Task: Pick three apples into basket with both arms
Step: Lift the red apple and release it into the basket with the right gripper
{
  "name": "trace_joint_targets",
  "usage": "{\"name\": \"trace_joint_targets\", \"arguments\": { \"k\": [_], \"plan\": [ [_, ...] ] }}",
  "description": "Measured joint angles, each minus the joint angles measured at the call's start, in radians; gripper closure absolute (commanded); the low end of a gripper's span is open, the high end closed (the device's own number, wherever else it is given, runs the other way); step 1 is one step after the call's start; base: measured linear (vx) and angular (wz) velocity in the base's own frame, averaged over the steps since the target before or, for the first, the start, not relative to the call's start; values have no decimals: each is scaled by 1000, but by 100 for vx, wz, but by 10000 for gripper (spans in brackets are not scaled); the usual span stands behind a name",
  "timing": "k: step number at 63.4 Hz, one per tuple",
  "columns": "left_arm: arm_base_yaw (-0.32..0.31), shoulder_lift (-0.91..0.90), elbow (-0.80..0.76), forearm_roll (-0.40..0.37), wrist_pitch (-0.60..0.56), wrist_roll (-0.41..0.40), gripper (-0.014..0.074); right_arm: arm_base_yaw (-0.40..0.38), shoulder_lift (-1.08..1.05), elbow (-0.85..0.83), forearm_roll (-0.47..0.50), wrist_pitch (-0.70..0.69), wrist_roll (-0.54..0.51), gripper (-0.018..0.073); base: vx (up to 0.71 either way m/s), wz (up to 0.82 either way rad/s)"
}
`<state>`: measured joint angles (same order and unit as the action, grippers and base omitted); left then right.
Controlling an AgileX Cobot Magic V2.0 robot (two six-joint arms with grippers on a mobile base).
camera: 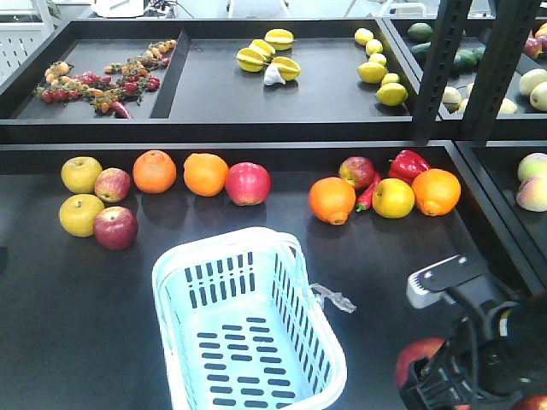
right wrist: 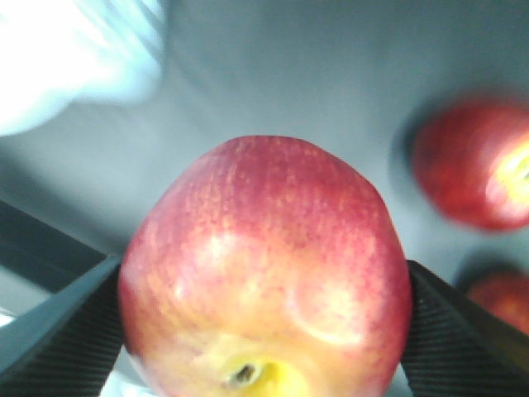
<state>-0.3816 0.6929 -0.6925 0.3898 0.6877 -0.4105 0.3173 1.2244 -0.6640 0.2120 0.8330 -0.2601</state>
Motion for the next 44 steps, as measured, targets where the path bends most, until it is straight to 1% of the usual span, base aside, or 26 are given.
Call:
{"name": "trace_joint_targets", "arguments": {
  "k": [3,10,14,19,28,30,36,40,44],
  "plan": [
    [0,0,0,0,0,0,11,0,-41,1,32,4,-18,208,0,0],
    [0,0,0,0,0,0,11,0,-104,3,124,8,-100,208,0,0],
    [0,0,0,0,0,0,11,0,-115,3,185,7,-169,208,0,0],
    [0,0,0,0,0,0,11,0,-113,4,293,0,-270,208,0,0],
    [0,0,0,0,0,0,11,6,-85,6,496,-33,-484,208,0,0],
    [0,0,0,0,0,0,11,12,-76,6,547,-45,-529,208,0,0],
    [0,0,0,0,0,0,11,48,-43,6,657,-98,-667,208,0,0],
    [0,0,0,0,0,0,11,86,-13,6,735,-156,-753,208,0,0],
    [0,0,0,0,0,0,11,127,23,6,790,-209,-827,201,0,0]
  ]
}}
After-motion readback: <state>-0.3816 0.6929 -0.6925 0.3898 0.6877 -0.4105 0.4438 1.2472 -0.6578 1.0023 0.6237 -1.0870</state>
